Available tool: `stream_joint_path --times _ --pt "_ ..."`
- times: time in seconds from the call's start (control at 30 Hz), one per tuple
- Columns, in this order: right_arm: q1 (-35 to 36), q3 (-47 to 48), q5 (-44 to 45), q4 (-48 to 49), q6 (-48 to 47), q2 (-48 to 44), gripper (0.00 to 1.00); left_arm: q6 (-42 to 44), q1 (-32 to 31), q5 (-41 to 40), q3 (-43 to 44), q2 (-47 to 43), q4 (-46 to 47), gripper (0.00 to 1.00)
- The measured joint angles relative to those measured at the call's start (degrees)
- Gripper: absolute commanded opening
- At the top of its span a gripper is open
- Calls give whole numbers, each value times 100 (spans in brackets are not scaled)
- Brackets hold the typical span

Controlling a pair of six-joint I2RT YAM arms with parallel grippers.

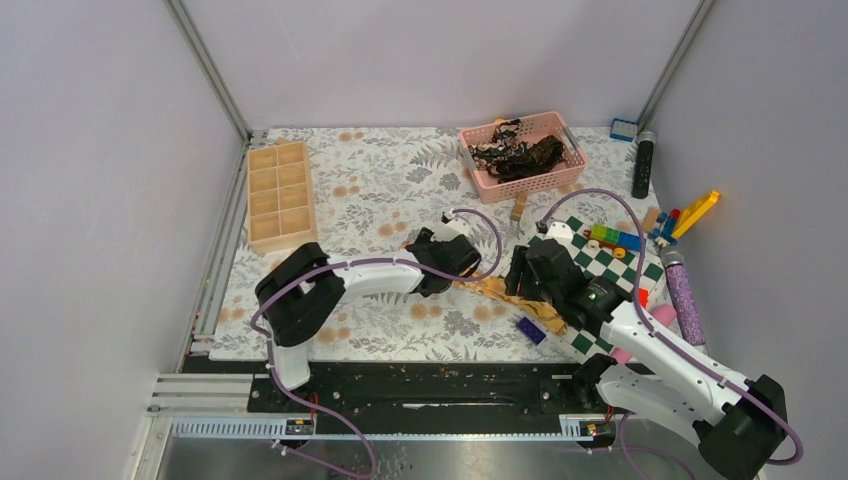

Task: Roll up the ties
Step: Roll the tie at the center of the board.

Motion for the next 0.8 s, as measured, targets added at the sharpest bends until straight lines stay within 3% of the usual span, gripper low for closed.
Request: stream_joint_path --times 0.2,0.37,0.5,0.6,0.8 --pt "-26 94 0 -61 22 13 65 -107 4 278 -11 -553 -101 46" --pt "-52 400 -42 39 42 339 62 -278 289 807 -267 -1873 7 48" --pt "-63 929 -350 354 136 1292 60 -577 1121 1473 -658 -2649 409 48" --pt "-63 1436 -809 833 282 2304 60 -824 1725 1912 -981 -2732 623 50" --pt "28 2555 -1729 1589 673 4068 56 -1237 2269 2717 -1648 -2732 839 50"
